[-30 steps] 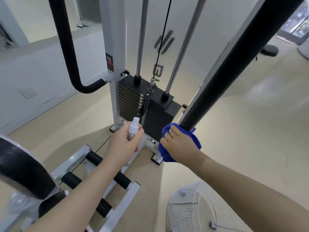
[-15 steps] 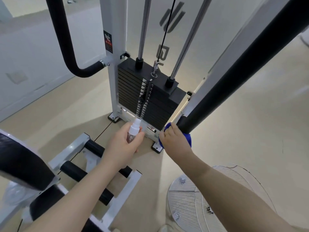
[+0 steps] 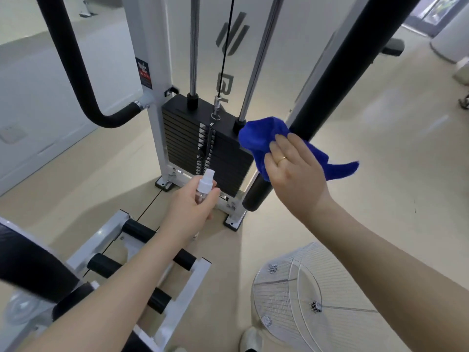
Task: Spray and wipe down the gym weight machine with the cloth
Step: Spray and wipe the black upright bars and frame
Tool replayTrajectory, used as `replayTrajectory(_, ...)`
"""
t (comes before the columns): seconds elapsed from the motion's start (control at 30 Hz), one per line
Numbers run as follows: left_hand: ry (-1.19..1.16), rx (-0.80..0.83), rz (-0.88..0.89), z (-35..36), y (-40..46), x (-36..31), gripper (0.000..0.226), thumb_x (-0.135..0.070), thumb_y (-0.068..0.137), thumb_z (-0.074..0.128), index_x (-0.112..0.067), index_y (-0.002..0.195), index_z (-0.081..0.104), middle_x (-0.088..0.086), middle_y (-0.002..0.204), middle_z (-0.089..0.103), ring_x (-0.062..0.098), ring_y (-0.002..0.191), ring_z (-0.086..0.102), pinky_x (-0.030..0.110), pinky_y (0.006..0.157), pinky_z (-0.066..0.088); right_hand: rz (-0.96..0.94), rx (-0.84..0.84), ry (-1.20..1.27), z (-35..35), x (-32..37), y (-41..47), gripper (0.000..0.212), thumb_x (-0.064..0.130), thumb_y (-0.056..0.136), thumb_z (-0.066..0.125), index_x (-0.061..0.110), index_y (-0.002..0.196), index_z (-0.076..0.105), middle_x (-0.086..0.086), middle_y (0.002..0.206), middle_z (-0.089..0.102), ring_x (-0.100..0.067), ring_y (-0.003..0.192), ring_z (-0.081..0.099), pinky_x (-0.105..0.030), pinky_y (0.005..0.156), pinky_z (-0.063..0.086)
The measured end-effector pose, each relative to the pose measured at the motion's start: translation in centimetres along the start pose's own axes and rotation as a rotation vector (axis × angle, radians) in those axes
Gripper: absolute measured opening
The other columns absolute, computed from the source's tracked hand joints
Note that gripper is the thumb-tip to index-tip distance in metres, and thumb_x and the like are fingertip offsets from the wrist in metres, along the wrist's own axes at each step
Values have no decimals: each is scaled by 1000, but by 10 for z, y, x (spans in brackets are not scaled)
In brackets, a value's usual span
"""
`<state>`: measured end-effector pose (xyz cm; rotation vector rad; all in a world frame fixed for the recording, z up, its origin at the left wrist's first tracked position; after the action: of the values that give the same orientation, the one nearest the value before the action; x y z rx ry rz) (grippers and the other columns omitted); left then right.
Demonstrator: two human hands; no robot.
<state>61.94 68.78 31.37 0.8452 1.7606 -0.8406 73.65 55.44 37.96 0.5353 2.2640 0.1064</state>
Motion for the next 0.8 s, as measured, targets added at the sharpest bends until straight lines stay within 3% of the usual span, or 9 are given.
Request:
replayTrajectory(0.13,4,-32,23,3,-5,9,7,-22,91,56,-17,93,59,11,66,55,12,54,49,11,48,40,-204,310,53,54,82,-35,40,18,78,66,10,117,65,-8,119,65,-24,120,53,-37,113,24)
replayTrajectory(0.2,37,-61,39,4,-9,9,9,-23,91,55,-17,95,60,18,68,57,11,54,49,7,45,39,-288,610,160,73,114,-48,34,11,81,63,8,115,63,-8,120,62,-27,123,48,-37,114,22)
replayTrajectory(0.33,26,-55,34,16,-11,4,9,-22,92,54,-17,98,60,11,68,56,9,58,51,6,46,40,-2,1126,809,108,125,-104,25,16,87,51,8,109,61,-8,113,62,-26,105,57,-33,91,46)
replayTrajectory(0.47,53,-68,31,42,0,-3,12,-24,90,56,-25,102,59,10,69,58,11,56,53,12,51,42,665,920,1065,147,70,-143,32,0,82,38,12,107,54,-6,102,59,-26,94,57,-32,75,45)
replayTrajectory(0.53,47,-98,34,55,7,-5,21,-27,88,60,-31,108,57,11,74,61,21,62,55,27,62,49,989,731,1378,159,46,-136,21,2,75,37,17,80,51,-8,73,55,-29,69,51,-26,56,39)
replayTrajectory(0.57,52,-128,31,65,12,-6,24,-29,87,61,-35,109,57,10,80,63,27,67,57,35,65,52,1055,669,1553,164,36,-126,16,7,71,36,22,65,38,-7,57,43,-27,56,37,-22,46,29)
replayTrajectory(0.63,28,-217,44,76,18,-13,25,-26,84,66,-37,106,60,-2,89,65,26,74,60,43,72,54,1112,504,1802,176,25,-99,12,18,67,33,23,62,23,-4,52,31,-21,52,22,-17,44,20)
replayTrajectory(0.7,-29,-279,62,86,26,-16,27,-18,83,68,-38,101,62,-16,92,67,14,71,61,30,68,55,1045,397,1783,203,21,-73,6,28,68,32,29,62,32,-6,65,48,-19,51,32,-20,51,34)
replayTrajectory(0.8,-36,-275,86,98,39,-11,34,-10,82,65,-42,90,59,-20,75,67,2,58,59,13,54,49,751,441,1694,243,41,-36,13,32,75,40,29,78,53,-6,85,61,-21,68,52,-29,63,45)
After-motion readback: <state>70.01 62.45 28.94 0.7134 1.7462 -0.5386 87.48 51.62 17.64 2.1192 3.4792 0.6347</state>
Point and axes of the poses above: each hand's wrist, its own y-axis towards the middle knuckle, its own z-axis out of the palm, x = y × z, the point moved 4 cm from there along y, towards the middle knuckle
